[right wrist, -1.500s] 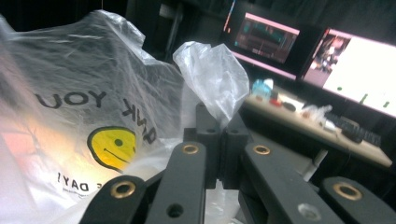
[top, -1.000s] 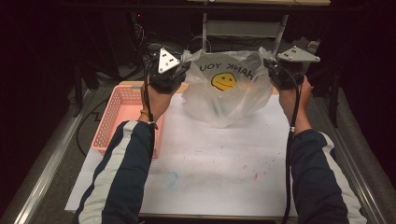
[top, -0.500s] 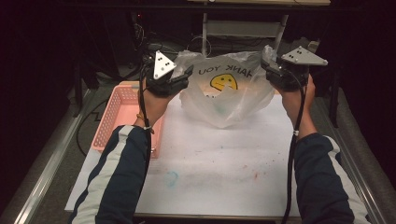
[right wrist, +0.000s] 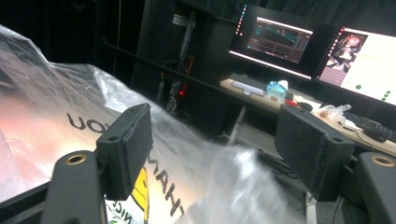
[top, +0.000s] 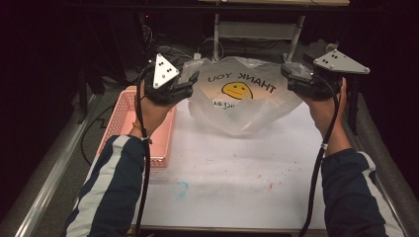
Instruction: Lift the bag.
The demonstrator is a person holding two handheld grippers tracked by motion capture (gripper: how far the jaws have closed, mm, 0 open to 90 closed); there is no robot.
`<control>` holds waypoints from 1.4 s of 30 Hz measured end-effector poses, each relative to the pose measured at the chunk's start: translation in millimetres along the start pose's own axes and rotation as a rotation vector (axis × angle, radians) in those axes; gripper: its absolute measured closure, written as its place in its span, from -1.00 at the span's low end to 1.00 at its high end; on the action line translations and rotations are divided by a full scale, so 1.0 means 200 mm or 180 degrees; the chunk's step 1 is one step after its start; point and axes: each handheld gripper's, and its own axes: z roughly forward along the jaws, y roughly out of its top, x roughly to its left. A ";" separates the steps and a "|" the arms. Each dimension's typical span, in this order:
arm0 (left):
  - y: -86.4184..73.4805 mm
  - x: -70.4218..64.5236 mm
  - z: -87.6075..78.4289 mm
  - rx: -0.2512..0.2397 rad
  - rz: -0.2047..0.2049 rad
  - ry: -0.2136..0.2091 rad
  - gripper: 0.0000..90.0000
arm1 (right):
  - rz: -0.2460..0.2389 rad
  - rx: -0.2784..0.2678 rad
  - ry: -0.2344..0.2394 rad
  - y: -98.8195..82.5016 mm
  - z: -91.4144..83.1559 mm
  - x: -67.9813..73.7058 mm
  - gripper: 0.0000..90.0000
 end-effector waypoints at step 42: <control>-0.47 -0.22 -0.60 0.0286 0.0250 -0.0299 -0.59 | -0.0104 0.0094 0.0608 -0.40 -0.62 0.22 -0.57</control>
